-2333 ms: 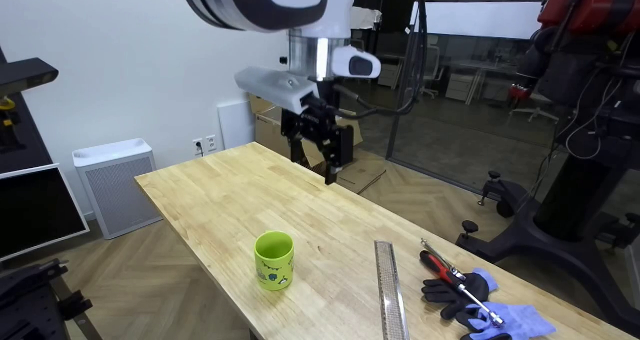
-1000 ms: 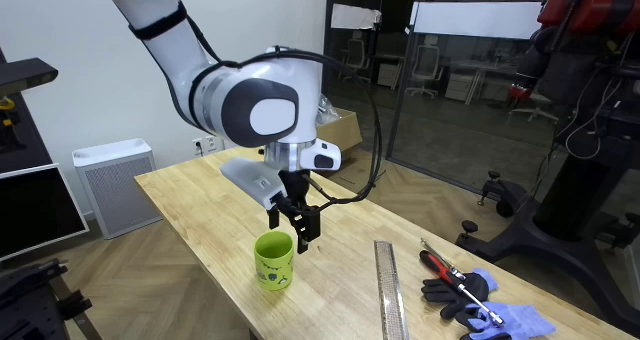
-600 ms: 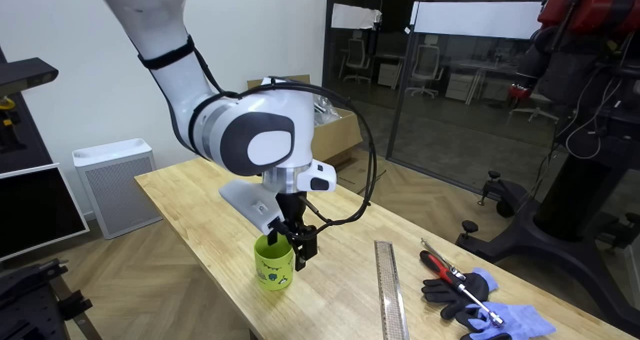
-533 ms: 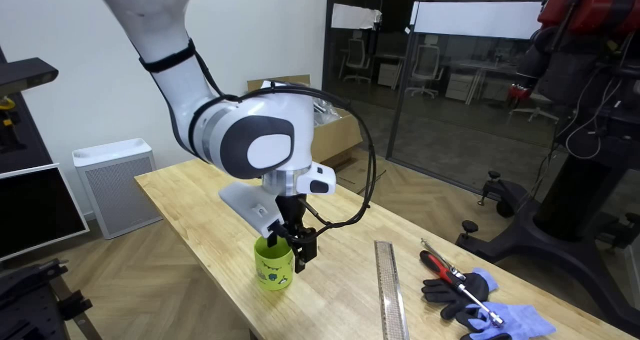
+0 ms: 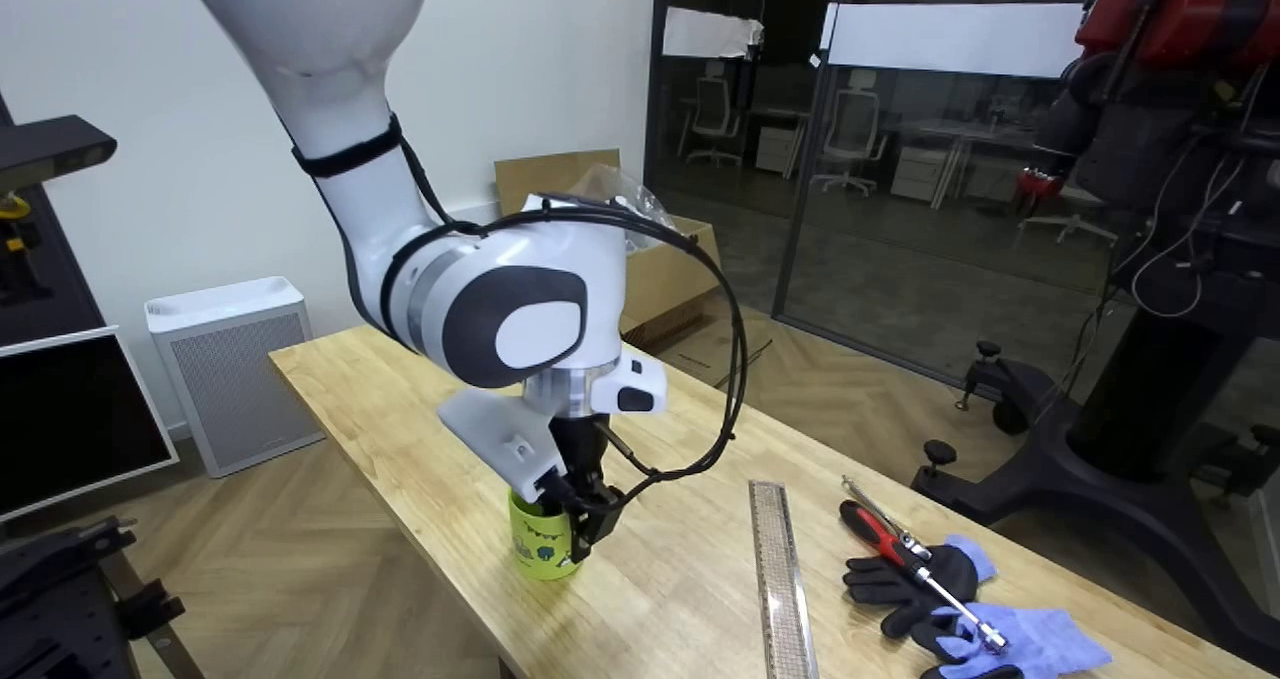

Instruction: Move the mug backward

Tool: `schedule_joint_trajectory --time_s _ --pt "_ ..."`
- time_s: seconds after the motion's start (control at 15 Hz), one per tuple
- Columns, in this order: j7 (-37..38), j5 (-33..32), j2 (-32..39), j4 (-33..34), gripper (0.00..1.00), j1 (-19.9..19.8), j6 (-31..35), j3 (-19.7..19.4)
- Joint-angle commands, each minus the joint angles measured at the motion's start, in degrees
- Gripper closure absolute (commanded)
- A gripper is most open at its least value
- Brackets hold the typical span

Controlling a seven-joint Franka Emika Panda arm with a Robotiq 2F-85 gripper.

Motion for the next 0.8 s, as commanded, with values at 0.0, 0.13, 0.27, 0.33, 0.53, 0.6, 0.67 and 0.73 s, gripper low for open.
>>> schedule_joint_trajectory --time_s 0.0,0.13,0.27,0.33,0.53,0.6,0.67,0.73 --pt "-0.5 -0.2 0.8 0.9 0.81 0.3 0.6 0.0" --pt "-1.4 -0.1 0.4 0.7 0.95 0.2 -0.1 0.6" --pt "-2.7 0.4 0.1 0.7 1.0 -0.2 -1.1 1.8" --pt "-3.6 0.8 0.0 0.9 1.0 -0.7 -1.8 2.5" --pt "-5.7 1.2 0.1 1.3 0.98 -1.5 -4.1 3.4" --pt "-6.4 1.5 0.1 1.5 0.98 -1.9 -4.8 3.8" --pt "-7.1 1.9 0.0 1.7 0.98 -2.3 -5.5 4.1" --pt "-7.5 2.0 -0.1 1.8 0.98 -2.6 -5.9 4.2"
